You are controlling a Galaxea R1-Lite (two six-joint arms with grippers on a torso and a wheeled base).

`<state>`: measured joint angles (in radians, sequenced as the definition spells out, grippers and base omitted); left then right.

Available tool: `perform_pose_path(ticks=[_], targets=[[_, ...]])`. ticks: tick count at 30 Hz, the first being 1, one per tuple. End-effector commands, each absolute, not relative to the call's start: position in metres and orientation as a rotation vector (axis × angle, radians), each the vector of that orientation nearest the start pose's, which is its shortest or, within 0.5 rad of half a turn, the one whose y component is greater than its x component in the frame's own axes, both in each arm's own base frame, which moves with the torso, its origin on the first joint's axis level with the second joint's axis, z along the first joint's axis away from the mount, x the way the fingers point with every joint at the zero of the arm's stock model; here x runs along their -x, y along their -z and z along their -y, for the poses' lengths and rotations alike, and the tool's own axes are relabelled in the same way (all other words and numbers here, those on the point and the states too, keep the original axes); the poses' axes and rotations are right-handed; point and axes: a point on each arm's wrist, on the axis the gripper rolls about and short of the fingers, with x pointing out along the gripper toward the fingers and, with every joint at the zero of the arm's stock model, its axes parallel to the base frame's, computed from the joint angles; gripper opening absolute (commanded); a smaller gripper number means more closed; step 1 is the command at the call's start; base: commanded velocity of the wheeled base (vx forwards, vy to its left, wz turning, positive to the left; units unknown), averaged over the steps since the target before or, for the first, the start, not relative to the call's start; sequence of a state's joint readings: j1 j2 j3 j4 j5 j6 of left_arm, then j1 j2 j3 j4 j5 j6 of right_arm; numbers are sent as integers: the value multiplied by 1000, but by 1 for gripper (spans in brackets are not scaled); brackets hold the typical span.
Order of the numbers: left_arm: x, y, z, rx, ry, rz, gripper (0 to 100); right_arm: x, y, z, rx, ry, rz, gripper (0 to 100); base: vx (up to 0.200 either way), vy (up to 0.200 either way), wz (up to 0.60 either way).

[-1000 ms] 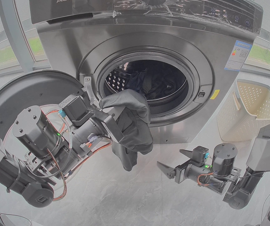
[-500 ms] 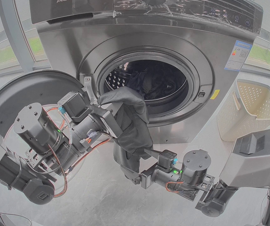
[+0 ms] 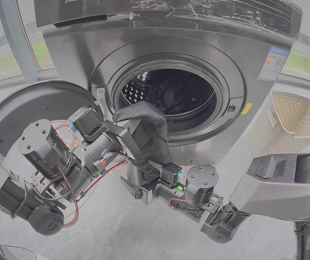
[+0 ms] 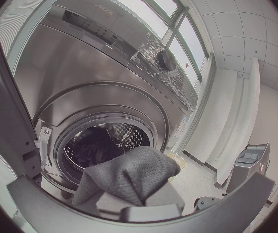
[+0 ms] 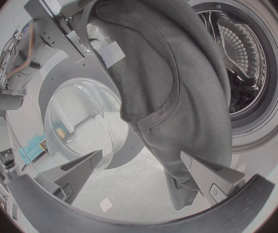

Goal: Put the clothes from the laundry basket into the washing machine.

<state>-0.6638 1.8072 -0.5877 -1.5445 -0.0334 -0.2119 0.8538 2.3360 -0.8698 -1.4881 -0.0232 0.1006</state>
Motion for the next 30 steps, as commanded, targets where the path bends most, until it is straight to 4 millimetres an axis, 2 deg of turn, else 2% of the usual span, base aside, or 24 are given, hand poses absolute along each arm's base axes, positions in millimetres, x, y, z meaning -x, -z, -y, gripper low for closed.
perform_pose_path(ticks=[1, 6, 11, 12, 16, 25, 30], targets=[[-235, -185, 185, 303, 724, 239, 0, -280, -49, -313, -109, -819, -4, 100, 0, 0, 0], [-235, -186, 185, 305, 724, 239, 0, -301, -52, -320, -131, -782, 45, 100, 0, 0, 0], [-235, -186, 185, 305, 724, 239, 0, -307, -56, -321, -144, -751, 71, 100, 0, 0, 0], [-235, -186, 185, 306, 722, 240, 0, -307, -58, -320, -147, -750, 77, 0, 0, 0, 0], [-236, -185, 185, 304, 719, 237, 0, -304, -61, -317, -149, -750, 78, 0, 0, 0, 0], [-240, -186, 181, 303, 704, 244, 0, -274, -94, -286, -139, -749, 65, 0, 0, 0, 0], [-240, -186, 181, 303, 703, 244, 0, -264, -97, -275, -126, -747, 41, 0, 0, 0, 0]])
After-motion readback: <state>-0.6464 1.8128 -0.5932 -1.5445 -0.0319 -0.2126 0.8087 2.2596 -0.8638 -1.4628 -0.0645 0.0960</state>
